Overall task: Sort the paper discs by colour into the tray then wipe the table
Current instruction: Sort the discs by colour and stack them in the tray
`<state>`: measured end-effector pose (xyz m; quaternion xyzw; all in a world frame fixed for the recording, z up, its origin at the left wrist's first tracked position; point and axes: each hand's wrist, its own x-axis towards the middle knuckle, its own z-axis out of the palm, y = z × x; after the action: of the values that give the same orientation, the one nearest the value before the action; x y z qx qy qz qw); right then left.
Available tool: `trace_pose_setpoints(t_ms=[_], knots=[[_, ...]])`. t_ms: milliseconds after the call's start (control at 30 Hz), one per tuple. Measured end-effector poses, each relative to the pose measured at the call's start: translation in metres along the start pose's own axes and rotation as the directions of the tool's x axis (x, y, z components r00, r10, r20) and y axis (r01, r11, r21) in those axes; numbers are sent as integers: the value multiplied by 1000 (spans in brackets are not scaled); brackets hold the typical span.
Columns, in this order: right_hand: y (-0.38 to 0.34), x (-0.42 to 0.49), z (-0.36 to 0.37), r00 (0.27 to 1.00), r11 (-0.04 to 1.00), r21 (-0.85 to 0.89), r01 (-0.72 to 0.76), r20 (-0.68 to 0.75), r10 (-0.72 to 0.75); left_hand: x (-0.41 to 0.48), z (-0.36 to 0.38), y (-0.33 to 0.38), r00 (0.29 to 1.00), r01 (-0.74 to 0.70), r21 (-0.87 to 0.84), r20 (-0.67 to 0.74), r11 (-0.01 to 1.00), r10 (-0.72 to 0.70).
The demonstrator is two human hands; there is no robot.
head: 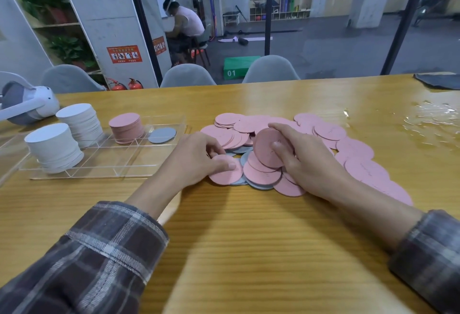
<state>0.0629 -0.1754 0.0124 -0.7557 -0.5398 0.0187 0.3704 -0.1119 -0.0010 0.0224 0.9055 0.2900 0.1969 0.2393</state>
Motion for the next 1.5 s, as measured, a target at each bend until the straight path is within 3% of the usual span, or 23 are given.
trace_pose_setpoints(t_ms=[133,267,433,700,967,1033,1200,1500], knots=[[1,1,-1,999,999,48,-20,-34,22,5,-9,-3,1000,-15,-209,0,978,16],[4,2,2,999,988,143,-49,-3,50,7,-7,-1,999,1,-504,34,864,19],[-1,1,4,999,979,202,-38,45,30,2,13,13,996,-90,-615,-56,783,71],[-2,0,6,997,977,213,-17,76,1,0,31,22,969,-220,-540,-220,812,117],[-1,0,-1,999,995,91,29,30,-32,-1,40,32,956,-209,-475,-284,855,76],[4,2,-8,1000,997,80,-4,-1,4,0,42,32,951,-208,-379,-293,902,96],[20,2,-20,998,998,3,-70,-3,70,3,50,23,986,-143,-74,-101,987,135],[23,-13,-31,998,991,-126,-38,51,44,-2,35,23,991,-129,-68,26,989,131]])
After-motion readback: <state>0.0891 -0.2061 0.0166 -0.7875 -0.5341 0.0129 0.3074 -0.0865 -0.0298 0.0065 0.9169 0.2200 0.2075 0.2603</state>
